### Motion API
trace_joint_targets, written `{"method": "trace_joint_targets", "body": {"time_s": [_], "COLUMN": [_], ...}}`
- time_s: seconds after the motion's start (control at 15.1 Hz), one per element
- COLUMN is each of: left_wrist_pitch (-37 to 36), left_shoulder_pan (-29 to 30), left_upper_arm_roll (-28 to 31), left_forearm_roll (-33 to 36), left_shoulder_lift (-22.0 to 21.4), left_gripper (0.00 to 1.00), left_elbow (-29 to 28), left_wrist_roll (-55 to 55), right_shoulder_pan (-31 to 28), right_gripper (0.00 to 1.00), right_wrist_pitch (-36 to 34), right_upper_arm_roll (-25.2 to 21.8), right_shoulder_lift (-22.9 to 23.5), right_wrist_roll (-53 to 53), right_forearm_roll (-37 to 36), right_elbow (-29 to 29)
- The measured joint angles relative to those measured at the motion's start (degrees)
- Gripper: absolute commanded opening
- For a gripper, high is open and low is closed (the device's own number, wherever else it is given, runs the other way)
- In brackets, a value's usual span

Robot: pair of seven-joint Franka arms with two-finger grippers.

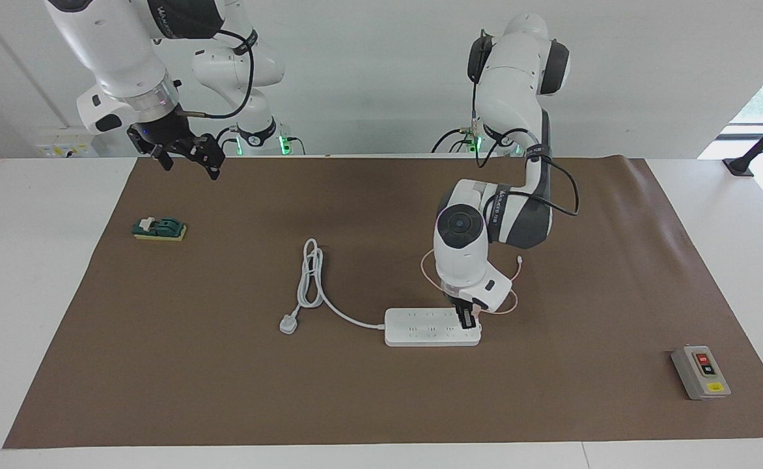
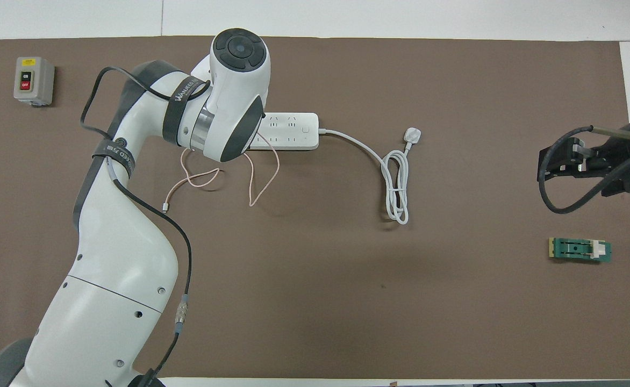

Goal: Plug charger into power strip
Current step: 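Lower and press the charger into a strip socket with the left gripper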

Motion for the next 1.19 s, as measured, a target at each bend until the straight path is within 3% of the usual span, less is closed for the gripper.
{"method": "trace_joint_targets", "body": {"time_s": [1.19], "left_wrist_pitch": [-0.9], "left_shoulder_pan": [0.0], "left_upper_arm_roll": [0.4], "left_forearm_roll": [0.0], "left_shoulder_lift": [0.6], "left_gripper": [0.0], "left_elbow": [-0.3], "left_wrist_roll": [0.0], "right_shoulder_pan": [0.0], "right_gripper": [1.0], "right_wrist_pitch": [0.0], "right_upper_arm_roll": [0.0], "right_shoulder_lift": [0.0], "right_wrist_roll": [0.0], "right_forearm_roll": [0.0], "right_elbow": [0.0]}}
